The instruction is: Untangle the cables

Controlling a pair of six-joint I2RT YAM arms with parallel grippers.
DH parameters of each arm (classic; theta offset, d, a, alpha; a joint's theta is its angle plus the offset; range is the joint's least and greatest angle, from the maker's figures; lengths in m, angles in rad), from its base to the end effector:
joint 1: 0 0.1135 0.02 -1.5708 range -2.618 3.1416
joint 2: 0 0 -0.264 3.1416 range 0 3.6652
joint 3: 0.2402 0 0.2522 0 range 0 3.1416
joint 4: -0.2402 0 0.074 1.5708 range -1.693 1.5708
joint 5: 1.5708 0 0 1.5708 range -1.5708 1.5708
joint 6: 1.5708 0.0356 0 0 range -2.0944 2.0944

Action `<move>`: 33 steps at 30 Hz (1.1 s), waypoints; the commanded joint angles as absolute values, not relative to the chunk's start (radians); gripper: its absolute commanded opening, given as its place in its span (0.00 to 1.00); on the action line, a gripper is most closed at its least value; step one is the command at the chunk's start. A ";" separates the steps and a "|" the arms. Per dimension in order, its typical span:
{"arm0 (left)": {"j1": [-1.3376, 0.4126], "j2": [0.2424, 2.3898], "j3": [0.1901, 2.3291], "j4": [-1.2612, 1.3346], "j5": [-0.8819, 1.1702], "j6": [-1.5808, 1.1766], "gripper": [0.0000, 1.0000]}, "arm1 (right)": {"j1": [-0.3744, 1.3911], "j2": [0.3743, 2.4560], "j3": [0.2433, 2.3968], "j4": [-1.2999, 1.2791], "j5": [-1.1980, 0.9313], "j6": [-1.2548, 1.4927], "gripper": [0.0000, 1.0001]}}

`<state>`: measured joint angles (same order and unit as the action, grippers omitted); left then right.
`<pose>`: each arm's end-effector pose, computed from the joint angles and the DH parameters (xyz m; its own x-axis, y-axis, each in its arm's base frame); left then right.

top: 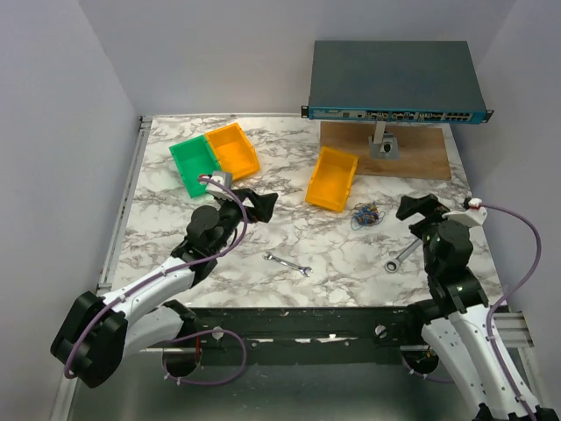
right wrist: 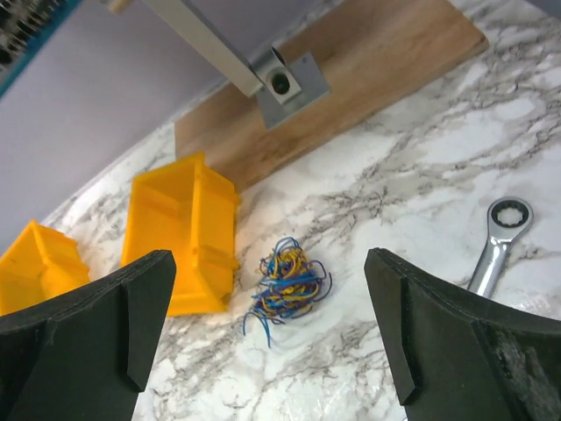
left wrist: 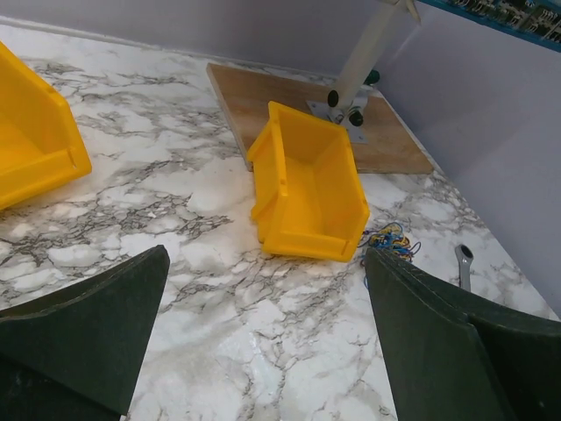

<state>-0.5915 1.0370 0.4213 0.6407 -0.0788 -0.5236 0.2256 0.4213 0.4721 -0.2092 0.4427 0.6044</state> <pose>0.1923 -0.1258 0.2510 -0.2273 -0.4478 -0.8648 0.4352 0.7477 -0.5015 0.1258 0.0132 0.2771 -0.0071 0.5252 -0.8509 0.2603 0.8226 0.5056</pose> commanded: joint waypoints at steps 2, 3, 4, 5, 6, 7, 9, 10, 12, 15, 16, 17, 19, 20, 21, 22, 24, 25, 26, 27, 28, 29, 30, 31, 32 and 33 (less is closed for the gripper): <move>-0.595 1.020 0.431 0.661 -0.084 -0.513 0.98 | 0.227 0.503 0.492 -0.234 0.368 0.613 1.00; -0.595 1.019 0.428 0.660 -0.083 -0.504 0.99 | 0.227 0.526 0.506 -0.250 0.380 0.627 1.00; -0.595 1.020 0.424 0.663 -0.082 -0.500 0.99 | 0.227 0.548 0.516 -0.269 0.390 0.631 1.00; -0.595 1.026 0.421 0.674 -0.075 -0.499 0.99 | 0.227 0.568 0.523 -0.277 0.403 0.634 1.00; -0.594 1.035 0.420 0.682 -0.062 -0.497 0.99 | 0.227 0.593 0.525 -0.279 0.414 0.642 1.00; -0.595 1.039 0.423 0.684 -0.047 -0.491 0.99 | 0.227 0.617 0.531 -0.278 0.425 0.645 1.00; -0.595 1.038 0.428 0.676 -0.016 -0.478 0.99 | 0.227 0.682 0.553 -0.291 0.433 0.661 1.00; -0.594 1.038 0.422 0.684 -0.001 -0.468 0.99 | 0.227 0.723 0.569 -0.306 0.427 0.667 1.00; -0.595 1.055 0.399 0.747 0.034 -0.465 0.99 | 0.227 0.795 0.598 -0.342 0.408 0.677 1.00; -0.595 1.064 0.418 0.726 0.069 -0.448 0.99 | 0.226 0.876 0.609 -0.352 0.379 0.695 0.99; -0.595 1.066 0.422 0.718 0.075 -0.442 0.99 | 0.227 0.893 0.607 -0.346 0.362 0.698 0.98; -0.595 1.071 0.419 0.727 0.077 -0.443 0.99 | 0.227 0.910 0.606 -0.340 0.338 0.704 0.98; -0.595 1.088 0.409 0.768 0.104 -0.449 0.99 | 0.227 0.937 0.591 -0.304 0.291 0.701 0.94; -0.595 1.092 0.414 0.769 0.128 -0.448 0.98 | 0.227 0.950 0.573 -0.262 0.277 0.695 0.92; -0.594 1.095 0.421 0.764 0.145 -0.445 0.97 | 0.227 0.968 0.564 -0.237 0.266 0.699 0.90; -0.595 1.096 0.426 0.759 0.164 -0.441 0.96 | 0.227 0.992 0.558 -0.210 0.249 0.695 0.87; -0.595 1.102 0.428 0.765 0.179 -0.431 0.95 | 0.227 1.051 0.566 -0.182 0.201 0.678 0.83; -0.595 1.109 0.429 0.771 0.178 -0.434 0.95 | 0.227 1.080 0.574 -0.183 0.194 0.682 0.83; -0.595 1.116 0.431 0.775 0.185 -0.437 0.95 | 0.227 1.112 0.574 -0.165 0.183 0.679 0.83; -0.594 1.125 0.439 0.769 0.201 -0.436 0.95 | 0.226 1.139 0.567 -0.143 0.181 0.679 0.83; -0.595 1.129 0.449 0.759 0.219 -0.432 0.94 | 0.227 1.170 0.566 -0.125 0.182 0.684 0.83; -0.595 1.130 0.458 0.747 0.238 -0.424 0.94 | 0.227 1.195 0.568 -0.113 0.178 0.693 0.83; -0.594 1.130 0.463 0.743 0.251 -0.415 0.93 | 0.227 1.224 0.573 -0.102 0.160 0.694 0.83; -0.594 1.132 0.464 0.747 0.258 -0.412 0.93 | 0.227 1.251 0.576 -0.092 0.150 0.695 0.83; -0.595 1.137 0.464 0.752 0.258 -0.415 0.93 | 0.227 1.271 0.573 -0.078 0.145 0.703 0.82; -0.594 1.141 0.466 0.752 0.259 -0.417 0.93 | 0.227 1.291 0.568 -0.051 0.137 0.707 0.81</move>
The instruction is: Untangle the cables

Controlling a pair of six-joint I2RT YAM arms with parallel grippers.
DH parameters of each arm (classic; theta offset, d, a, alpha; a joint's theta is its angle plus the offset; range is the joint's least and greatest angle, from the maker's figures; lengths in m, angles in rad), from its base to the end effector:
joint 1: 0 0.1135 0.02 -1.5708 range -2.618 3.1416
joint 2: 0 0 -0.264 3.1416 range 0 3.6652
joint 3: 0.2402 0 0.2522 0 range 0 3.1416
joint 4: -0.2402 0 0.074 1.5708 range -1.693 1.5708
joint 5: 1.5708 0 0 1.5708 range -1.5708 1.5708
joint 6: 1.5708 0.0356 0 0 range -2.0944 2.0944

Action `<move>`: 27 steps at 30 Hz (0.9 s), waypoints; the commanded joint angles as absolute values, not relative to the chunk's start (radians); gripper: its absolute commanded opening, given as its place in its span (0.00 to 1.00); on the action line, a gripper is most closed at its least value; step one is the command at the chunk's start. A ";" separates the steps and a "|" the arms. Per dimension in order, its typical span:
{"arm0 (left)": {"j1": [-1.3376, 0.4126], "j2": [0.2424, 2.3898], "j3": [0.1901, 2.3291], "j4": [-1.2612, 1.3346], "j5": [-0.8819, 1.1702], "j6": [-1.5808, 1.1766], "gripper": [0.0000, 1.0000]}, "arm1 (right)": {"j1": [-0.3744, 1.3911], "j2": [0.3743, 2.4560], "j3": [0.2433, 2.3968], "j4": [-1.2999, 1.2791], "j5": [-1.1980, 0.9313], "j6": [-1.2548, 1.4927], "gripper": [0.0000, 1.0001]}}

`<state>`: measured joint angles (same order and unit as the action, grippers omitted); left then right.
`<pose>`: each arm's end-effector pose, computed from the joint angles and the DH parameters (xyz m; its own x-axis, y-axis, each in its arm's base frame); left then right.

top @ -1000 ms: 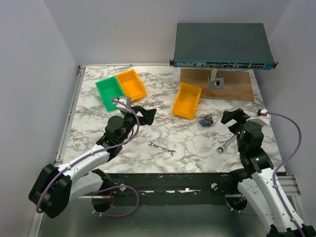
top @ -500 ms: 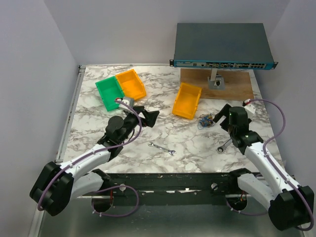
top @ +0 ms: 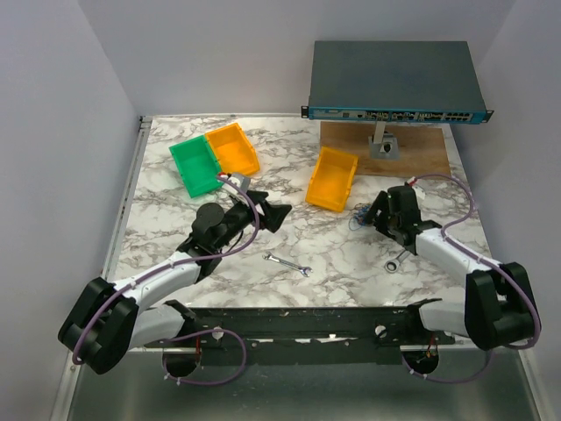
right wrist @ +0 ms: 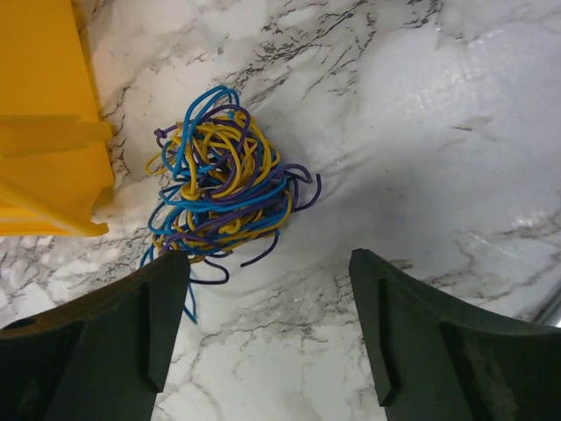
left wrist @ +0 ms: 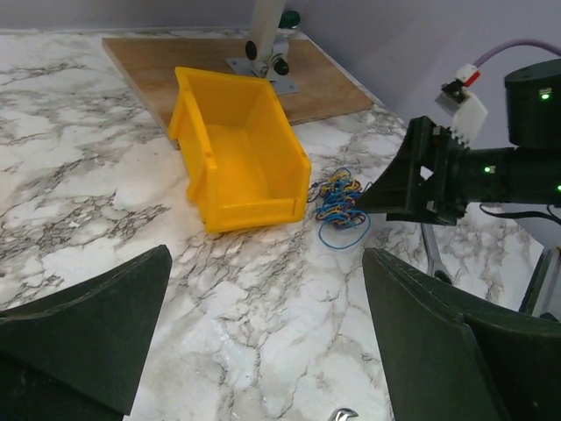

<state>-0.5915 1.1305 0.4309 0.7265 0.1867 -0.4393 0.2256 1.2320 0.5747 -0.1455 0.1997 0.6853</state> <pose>0.1976 -0.1407 0.2434 -0.2783 -0.3165 -0.9068 0.6448 0.6382 -0.4206 0.2340 0.0465 0.1820 -0.5965 0.4996 -0.6282 0.3780 0.8653 0.3292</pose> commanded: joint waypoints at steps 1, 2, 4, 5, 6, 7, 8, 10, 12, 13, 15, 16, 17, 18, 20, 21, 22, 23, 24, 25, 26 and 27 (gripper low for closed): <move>-0.594 1.143 0.469 0.747 0.263 -0.417 0.92 | 0.227 1.309 0.565 -0.034 0.130 0.705 0.76; -0.595 1.139 0.470 0.739 0.265 -0.416 0.92 | 0.227 1.326 0.571 -0.028 0.130 0.707 0.64; -0.595 1.126 0.462 0.740 0.253 -0.411 0.92 | 0.227 1.338 0.584 -0.034 0.126 0.698 0.37; -0.595 1.123 0.458 0.750 0.242 -0.413 0.92 | 0.227 1.324 0.582 -0.033 0.124 0.679 0.17; -0.595 1.123 0.454 0.757 0.240 -0.416 0.92 | 0.227 1.305 0.567 -0.022 0.120 0.662 0.04; -0.595 1.126 0.460 0.753 0.255 -0.415 0.92 | 0.227 1.273 0.550 -0.010 0.113 0.644 0.02; -0.596 1.127 0.467 0.743 0.281 -0.411 0.91 | 0.227 1.241 0.534 -0.010 0.103 0.626 0.01; -0.600 1.131 0.473 0.743 0.300 -0.411 0.90 | 0.227 1.164 0.516 -0.011 0.045 0.593 0.01; -0.604 1.145 0.474 0.767 0.308 -0.421 0.90 | 0.228 1.092 0.505 -0.010 -0.081 0.565 0.01; -0.606 1.152 0.481 0.767 0.317 -0.426 0.90 | 0.228 1.058 0.500 0.012 -0.142 0.553 0.01; -0.607 1.157 0.488 0.750 0.333 -0.426 0.89 | 0.235 1.018 0.498 0.024 -0.227 0.542 0.01; -0.607 1.153 0.488 0.752 0.330 -0.426 0.89 | 0.236 1.008 0.513 0.003 -0.211 0.547 0.16; -0.607 1.149 0.483 0.757 0.324 -0.428 0.89 | 0.235 1.006 0.534 -0.045 -0.179 0.551 0.35; -0.607 1.148 0.481 0.763 0.321 -0.428 0.89 | 0.236 1.011 0.549 -0.074 -0.138 0.553 0.57; -0.607 1.147 0.480 0.760 0.321 -0.428 0.89 | 0.236 1.038 0.575 -0.099 -0.066 0.558 0.79; -0.607 1.148 0.479 0.758 0.319 -0.426 0.89 | 0.236 1.059 0.588 -0.103 -0.034 0.561 0.86; -0.607 1.149 0.479 0.758 0.316 -0.421 0.89 | 0.236 1.081 0.600 -0.111 -0.007 0.566 0.89; -0.607 1.150 0.477 0.758 0.309 -0.418 0.89 | 0.236 1.109 0.616 -0.123 0.045 0.571 0.92; -0.607 1.152 0.478 0.759 0.305 -0.420 0.89 | 0.236 1.132 0.626 -0.129 0.070 0.574 0.92; -0.607 1.155 0.480 0.758 0.305 -0.418 0.89 | 0.236 1.159 0.634 -0.127 0.088 0.574 0.92; -0.607 1.157 0.482 0.757 0.309 -0.416 0.89 | 0.235 1.183 0.641 -0.121 0.095 0.569 0.92; -0.607 1.158 0.482 0.755 0.311 -0.414 0.89 | 0.236 1.212 0.645 -0.113 0.104 0.567 0.91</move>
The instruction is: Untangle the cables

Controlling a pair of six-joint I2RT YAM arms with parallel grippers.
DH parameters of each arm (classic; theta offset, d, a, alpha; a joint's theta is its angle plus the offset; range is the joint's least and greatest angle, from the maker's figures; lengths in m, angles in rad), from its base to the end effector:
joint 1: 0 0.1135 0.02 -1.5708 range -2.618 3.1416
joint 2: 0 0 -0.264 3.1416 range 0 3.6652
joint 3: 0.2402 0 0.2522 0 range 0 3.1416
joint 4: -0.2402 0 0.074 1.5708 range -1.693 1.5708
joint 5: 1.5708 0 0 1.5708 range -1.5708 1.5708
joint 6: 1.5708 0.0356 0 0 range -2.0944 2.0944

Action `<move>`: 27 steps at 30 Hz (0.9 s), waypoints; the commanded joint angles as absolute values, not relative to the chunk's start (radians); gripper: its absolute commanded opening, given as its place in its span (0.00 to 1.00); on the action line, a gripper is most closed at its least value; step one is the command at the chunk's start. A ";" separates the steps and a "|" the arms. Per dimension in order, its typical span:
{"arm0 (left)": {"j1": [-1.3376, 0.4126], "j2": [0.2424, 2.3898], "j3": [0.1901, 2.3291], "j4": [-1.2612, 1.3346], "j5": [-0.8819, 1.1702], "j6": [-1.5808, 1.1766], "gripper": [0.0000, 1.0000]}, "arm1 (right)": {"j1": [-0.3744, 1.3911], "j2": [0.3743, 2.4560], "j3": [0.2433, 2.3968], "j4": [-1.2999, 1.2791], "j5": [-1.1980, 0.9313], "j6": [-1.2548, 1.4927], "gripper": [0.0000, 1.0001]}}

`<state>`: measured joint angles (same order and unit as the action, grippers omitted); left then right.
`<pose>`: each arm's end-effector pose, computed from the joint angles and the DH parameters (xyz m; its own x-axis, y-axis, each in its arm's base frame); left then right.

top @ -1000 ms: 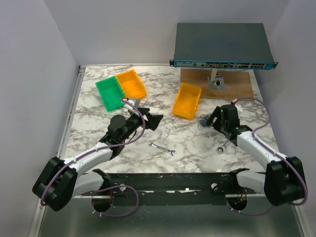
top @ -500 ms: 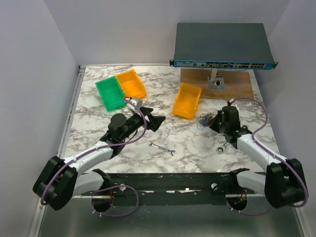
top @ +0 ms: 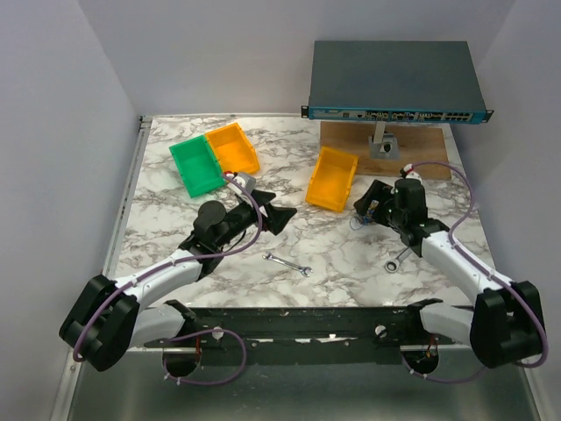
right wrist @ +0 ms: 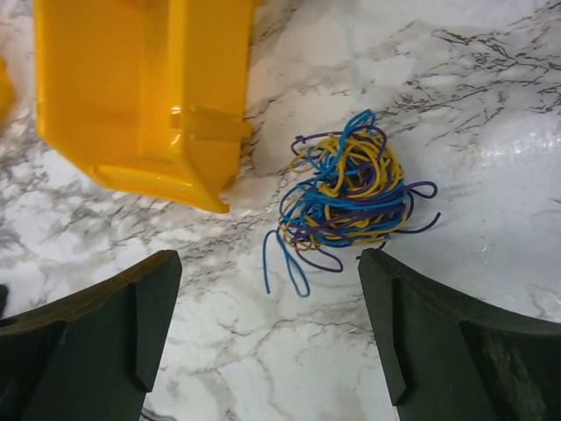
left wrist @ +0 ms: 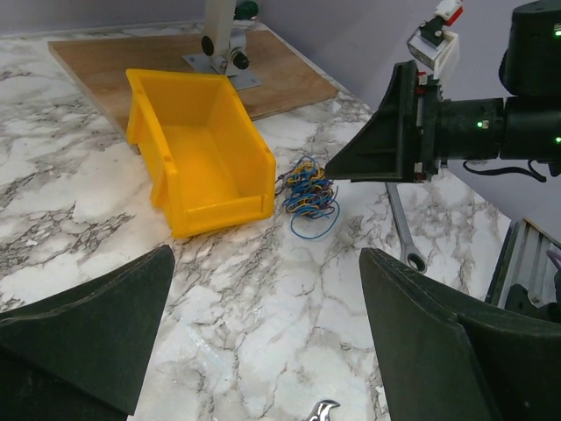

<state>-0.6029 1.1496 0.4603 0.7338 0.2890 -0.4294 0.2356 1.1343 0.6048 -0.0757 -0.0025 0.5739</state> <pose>0.1979 -0.1486 0.2497 -0.2906 -0.2844 -0.9136 0.7227 0.5606 -0.4044 0.2336 0.0562 0.2184 -0.5924 0.4161 -0.6899 0.1026 0.8883 0.4477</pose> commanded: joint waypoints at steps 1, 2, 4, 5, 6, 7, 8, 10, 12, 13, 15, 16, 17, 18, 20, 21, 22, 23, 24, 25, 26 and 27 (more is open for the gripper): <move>-0.607 1.156 0.482 0.752 0.301 -0.413 0.89 | 0.236 1.233 0.652 -0.106 0.110 0.565 0.89; -0.607 1.151 0.480 0.747 0.285 -0.415 0.89 | 0.236 1.264 0.659 -0.103 0.119 0.561 0.87; -0.607 1.145 0.476 0.751 0.276 -0.417 0.90 | 0.236 1.316 0.672 -0.088 0.137 0.554 0.84; -0.607 1.144 0.477 0.750 0.278 -0.416 0.90 | 0.236 1.348 0.675 -0.075 0.141 0.547 0.81; -0.607 1.145 0.476 0.747 0.278 -0.414 0.90 | 0.236 1.375 0.681 -0.068 0.140 0.544 0.80; -0.607 1.143 0.476 0.743 0.275 -0.412 0.90 | 0.236 1.410 0.692 -0.064 0.133 0.542 0.78; -0.607 1.141 0.473 0.742 0.267 -0.410 0.90 | 0.236 1.452 0.707 -0.066 0.111 0.535 0.75; -0.607 1.138 0.474 0.742 0.264 -0.410 0.90 | 0.236 1.503 0.742 -0.099 0.104 0.541 0.52; -0.607 1.137 0.477 0.739 0.270 -0.410 0.90 | 0.236 1.488 0.732 -0.104 0.078 0.532 0.15; -0.607 1.135 0.476 0.737 0.274 -0.410 0.90 | 0.236 1.459 0.716 -0.098 0.057 0.529 0.02; -0.607 1.126 0.471 0.737 0.266 -0.408 0.90 | 0.236 1.376 0.672 -0.073 -0.039 0.512 0.01; -0.607 1.124 0.470 0.739 0.260 -0.408 0.90 | 0.236 1.332 0.650 -0.056 -0.104 0.503 0.01; -0.607 1.123 0.472 0.736 0.260 -0.408 0.90 | 0.236 1.304 0.636 -0.051 -0.188 0.492 0.01; -0.607 1.123 0.474 0.732 0.264 -0.408 0.90 | 0.236 1.276 0.627 -0.044 -0.276 0.481 0.01; -0.607 1.131 0.464 0.736 0.260 -0.408 0.90 | 0.265 1.184 0.630 -0.089 -0.409 0.473 0.01; -0.607 1.134 0.463 0.739 0.258 -0.408 0.90 | 0.277 1.153 0.634 -0.104 -0.429 0.469 0.01; -0.607 1.139 0.467 0.739 0.263 -0.411 0.90 | 0.288 1.128 0.635 -0.115 -0.453 0.472 0.01; -0.607 1.142 0.473 0.735 0.270 -0.412 0.90 | 0.289 1.100 0.636 -0.121 -0.480 0.478 0.01; -0.607 1.145 0.476 0.731 0.278 -0.414 0.90 | 0.290 1.079 0.637 -0.125 -0.510 0.487 0.01; -0.608 1.146 0.476 0.730 0.285 -0.416 0.90 | 0.291 1.059 0.643 -0.131 -0.548 0.491 0.01; -0.607 1.145 0.474 0.732 0.287 -0.417 0.90 | 0.291 1.049 0.655 -0.142 -0.581 0.500 0.01; -0.607 1.144 0.469 0.733 0.288 -0.419 0.90 | 0.292 1.038 0.666 -0.154 -0.602 0.504 0.01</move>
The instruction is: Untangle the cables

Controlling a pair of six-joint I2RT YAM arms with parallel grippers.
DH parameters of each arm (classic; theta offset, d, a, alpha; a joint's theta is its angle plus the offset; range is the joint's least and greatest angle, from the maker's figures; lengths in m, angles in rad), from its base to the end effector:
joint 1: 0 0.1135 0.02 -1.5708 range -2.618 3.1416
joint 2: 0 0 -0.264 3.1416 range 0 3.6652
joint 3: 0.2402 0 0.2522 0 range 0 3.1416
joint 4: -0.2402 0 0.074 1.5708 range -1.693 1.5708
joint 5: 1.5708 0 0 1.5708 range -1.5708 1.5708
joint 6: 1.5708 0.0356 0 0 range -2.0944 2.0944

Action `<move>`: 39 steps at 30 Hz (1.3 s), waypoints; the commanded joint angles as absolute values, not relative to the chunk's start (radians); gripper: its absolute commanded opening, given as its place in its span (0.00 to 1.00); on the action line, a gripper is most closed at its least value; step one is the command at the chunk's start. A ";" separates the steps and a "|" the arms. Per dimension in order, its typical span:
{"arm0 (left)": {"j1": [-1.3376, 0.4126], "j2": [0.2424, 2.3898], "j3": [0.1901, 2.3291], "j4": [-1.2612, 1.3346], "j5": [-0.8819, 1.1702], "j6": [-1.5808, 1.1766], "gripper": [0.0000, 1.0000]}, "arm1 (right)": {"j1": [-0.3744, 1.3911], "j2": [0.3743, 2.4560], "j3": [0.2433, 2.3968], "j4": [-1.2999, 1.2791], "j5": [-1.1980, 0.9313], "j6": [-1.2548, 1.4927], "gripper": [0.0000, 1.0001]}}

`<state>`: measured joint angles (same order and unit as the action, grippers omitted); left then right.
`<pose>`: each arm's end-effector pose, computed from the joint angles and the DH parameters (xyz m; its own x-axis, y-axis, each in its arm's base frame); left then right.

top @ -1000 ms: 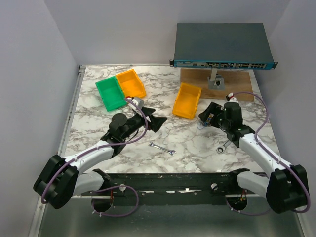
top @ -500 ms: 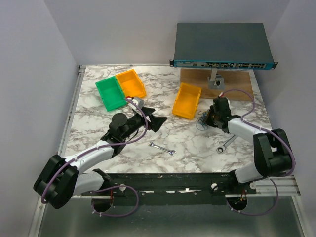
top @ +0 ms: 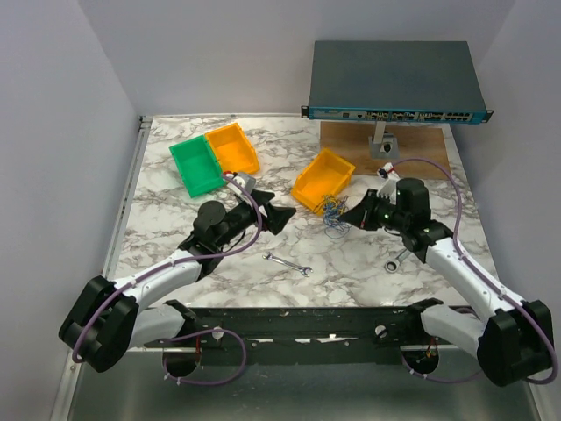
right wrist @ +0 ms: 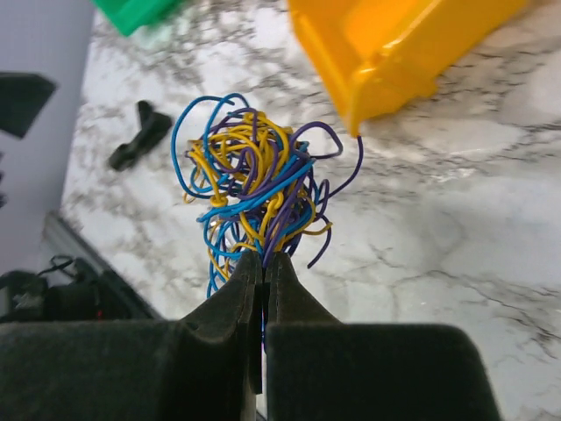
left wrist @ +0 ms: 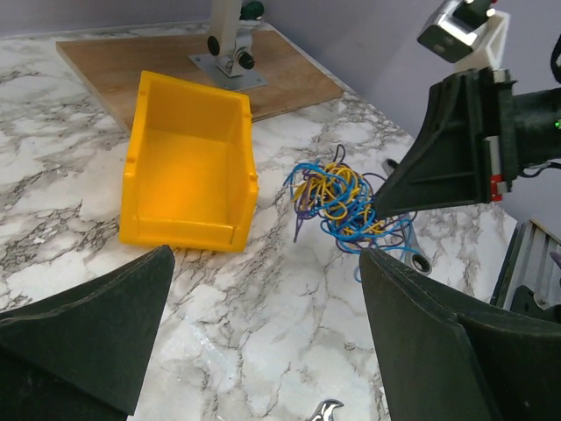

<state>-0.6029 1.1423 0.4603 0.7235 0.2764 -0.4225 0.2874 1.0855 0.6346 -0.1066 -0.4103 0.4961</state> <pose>0.1975 -0.1477 0.2503 -0.2846 -0.2830 -0.9159 0.7164 0.5721 -0.3994 0.2204 0.0799 0.2378 -0.7244 0.2410 -0.6458 -0.2726 0.7604 0.5895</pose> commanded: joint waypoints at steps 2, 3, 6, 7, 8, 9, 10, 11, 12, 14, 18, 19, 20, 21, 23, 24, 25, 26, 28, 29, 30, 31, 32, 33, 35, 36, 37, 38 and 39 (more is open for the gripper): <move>-0.607 1.141 0.458 0.729 0.284 -0.426 0.90 | 0.295 1.021 0.687 -0.170 -0.627 0.504 0.01; -0.607 1.137 0.453 0.727 0.285 -0.431 0.90 | 0.295 1.015 0.696 -0.167 -0.633 0.500 0.01; -0.607 1.121 0.433 0.717 0.288 -0.441 0.90 | 0.295 1.047 0.715 -0.115 -0.648 0.500 0.00; -0.607 1.120 0.428 0.721 0.289 -0.444 0.90 | 0.296 1.077 0.723 -0.090 -0.676 0.506 0.01; -0.607 1.122 0.426 0.727 0.292 -0.449 0.90 | 0.299 1.108 0.727 -0.050 -0.702 0.514 0.01; -0.607 1.125 0.426 0.730 0.298 -0.451 0.90 | 0.313 1.145 0.737 -0.026 -0.705 0.515 0.01; -0.607 1.131 0.426 0.733 0.305 -0.452 0.91 | 0.337 1.180 0.754 -0.011 -0.682 0.508 0.01; -0.607 1.137 0.425 0.738 0.308 -0.454 0.91 | 0.360 1.211 0.765 0.021 -0.653 0.500 0.01; -0.607 1.146 0.423 0.749 0.303 -0.462 0.92 | 0.395 1.241 0.780 0.036 -0.608 0.494 0.01; -0.605 1.178 0.418 0.796 0.314 -0.488 0.92 | 0.438 1.295 0.799 0.085 -0.574 0.497 0.01; -0.590 1.239 0.434 0.811 0.328 -0.527 0.91 | 0.457 1.378 0.760 0.339 -0.626 0.592 0.01; -0.585 1.250 0.434 0.815 0.325 -0.539 0.90 | 0.461 1.401 0.751 0.412 -0.653 0.613 0.01; -0.577 1.262 0.434 0.821 0.324 -0.547 0.86 | 0.463 1.419 0.745 0.471 -0.682 0.623 0.01; -0.571 1.272 0.434 0.824 0.325 -0.559 0.81 | 0.466 1.440 0.733 0.521 -0.693 0.628 0.01; -0.554 1.288 0.434 0.837 0.343 -0.578 0.70 | 0.471 1.466 0.708 0.597 -0.699 0.612 0.01; -0.548 1.291 0.435 0.837 0.356 -0.589 0.68 | 0.471 1.475 0.692 0.633 -0.695 0.603 0.01; -0.546 1.293 0.435 0.842 0.367 -0.596 0.68 | 0.472 1.486 0.674 0.658 -0.672 0.617 0.01; -0.545 1.295 0.436 0.852 0.382 -0.599 0.68 | 0.476 1.497 0.656 0.723 -0.678 0.646 0.01; -0.545 1.301 0.444 0.856 0.401 -0.602 0.63 | 0.491 1.536 0.616 0.877 -0.725 0.688 0.01; -0.544 1.302 0.447 0.852 0.406 -0.598 0.56 | 0.496 1.542 0.606 0.913 -0.726 0.690 0.01; -0.545 1.302 0.450 0.841 0.405 -0.592 0.46 | 0.500 1.544 0.590 0.936 -0.721 0.683 0.01; -0.544 1.299 0.454 0.832 0.402 -0.586 0.35 | 0.502 1.539 0.577 0.955 -0.708 0.673 0.01; -0.543 1.295 0.451 0.829 0.399 -0.581 0.26 | 0.501 1.529 0.554 0.968 -0.696 0.661 0.01; -0.542 1.292 0.453 0.826 0.395 -0.573 0.17 | 0.503 1.518 0.538 0.977 -0.681 0.645 0.01; -0.540 1.284 0.461 0.793 0.383 -0.562 0.01 | 0.505 1.501 0.507 0.982 -0.662 0.618 0.01; -0.537 1.277 0.465 0.771 0.373 -0.560 0.00 | 0.506 1.499 0.500 0.977 -0.662 0.596 0.01; -0.535 1.265 0.465 0.754 0.362 -0.556 0.00 | 0.506 1.495 0.493 0.959 -0.645 0.577 0.01; -0.533 1.249 0.462 0.748 0.352 -0.553 0.00 | 0.506 1.488 0.487 0.940 -0.618 0.561 0.01; -0.533 1.235 0.457 0.741 0.338 -0.548 0.00 | 0.506 1.473 0.480 0.918 -0.588 0.548 0.01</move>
